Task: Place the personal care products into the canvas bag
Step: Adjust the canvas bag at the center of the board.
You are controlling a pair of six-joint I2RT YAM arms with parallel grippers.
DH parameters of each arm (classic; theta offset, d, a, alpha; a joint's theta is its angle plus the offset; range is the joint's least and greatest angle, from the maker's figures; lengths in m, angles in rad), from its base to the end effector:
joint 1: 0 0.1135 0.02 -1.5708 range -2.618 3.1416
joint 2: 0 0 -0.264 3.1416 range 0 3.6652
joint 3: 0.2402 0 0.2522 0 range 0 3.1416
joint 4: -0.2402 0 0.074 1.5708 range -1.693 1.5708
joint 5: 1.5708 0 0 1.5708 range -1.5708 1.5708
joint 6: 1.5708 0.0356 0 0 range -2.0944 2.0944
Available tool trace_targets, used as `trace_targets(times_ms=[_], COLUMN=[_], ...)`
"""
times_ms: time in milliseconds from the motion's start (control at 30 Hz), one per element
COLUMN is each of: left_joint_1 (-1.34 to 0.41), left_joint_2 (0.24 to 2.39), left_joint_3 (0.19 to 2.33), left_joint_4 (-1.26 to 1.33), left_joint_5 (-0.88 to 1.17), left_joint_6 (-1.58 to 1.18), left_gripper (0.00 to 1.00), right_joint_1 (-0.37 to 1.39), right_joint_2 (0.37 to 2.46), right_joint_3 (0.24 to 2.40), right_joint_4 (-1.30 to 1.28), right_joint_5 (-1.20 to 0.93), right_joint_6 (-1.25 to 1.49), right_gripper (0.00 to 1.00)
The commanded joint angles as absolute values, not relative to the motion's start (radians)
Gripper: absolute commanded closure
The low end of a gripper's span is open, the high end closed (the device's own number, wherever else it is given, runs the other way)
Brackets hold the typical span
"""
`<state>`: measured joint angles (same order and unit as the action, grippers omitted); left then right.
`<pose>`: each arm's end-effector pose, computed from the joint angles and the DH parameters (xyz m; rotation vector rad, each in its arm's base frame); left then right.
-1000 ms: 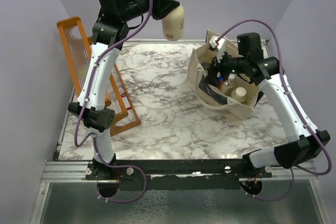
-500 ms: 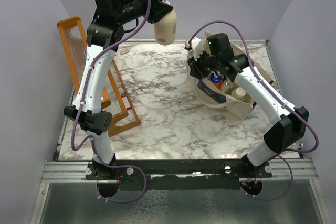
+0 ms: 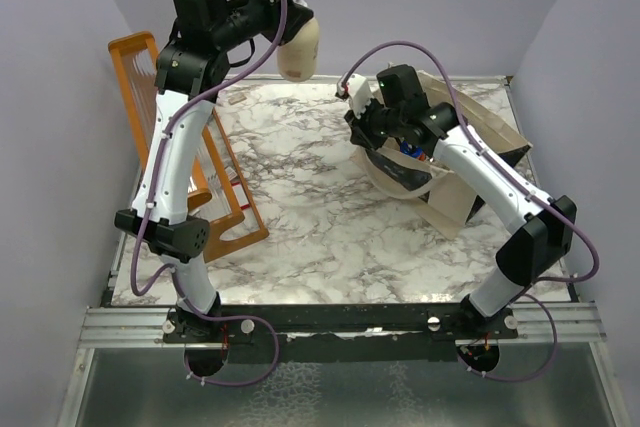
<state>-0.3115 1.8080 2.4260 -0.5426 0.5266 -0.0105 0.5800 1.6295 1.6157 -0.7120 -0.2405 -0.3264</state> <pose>0.3290 -0.1247 0.5688 0.6470 1.3982 -0.6494 0.2985 0.2057 0.3616 -1.1200 2.0143 0.4067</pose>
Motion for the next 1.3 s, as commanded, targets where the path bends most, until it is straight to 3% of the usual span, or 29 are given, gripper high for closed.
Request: trace_targets(times_ms=[0,967,1067,1267], left_joint_1=[-0.303,-0.303,-0.303,-0.302], left_joint_2=[1.71,1.703,1.703,1.708], left_joint_3=[2.47,2.477,2.48,2.484], left_joint_4=[-0.456,-0.458,-0.456,-0.43], left_joint_5=[0.436,0.443,0.446,0.498], left_joint_6=[0.073,0.077,0.069,0.025], left_gripper=[1.0,1.0,1.0,1.0], right_joint_1=[0.622,0.747,0.747,0.746], right_joint_2=[1.664,1.772,1.754,1.658], right_joint_3=[1.704,1.849,1.831,1.715], right_joint_4=[-0.603,-0.575,-0.574,-0.553], right_joint_5=[-0.285,-0.283,-0.264,-0.211], right_joint_6=[-0.312,-0.267,-0.272,-0.317], right_gripper=[0.98,0.98,0.9,0.6])
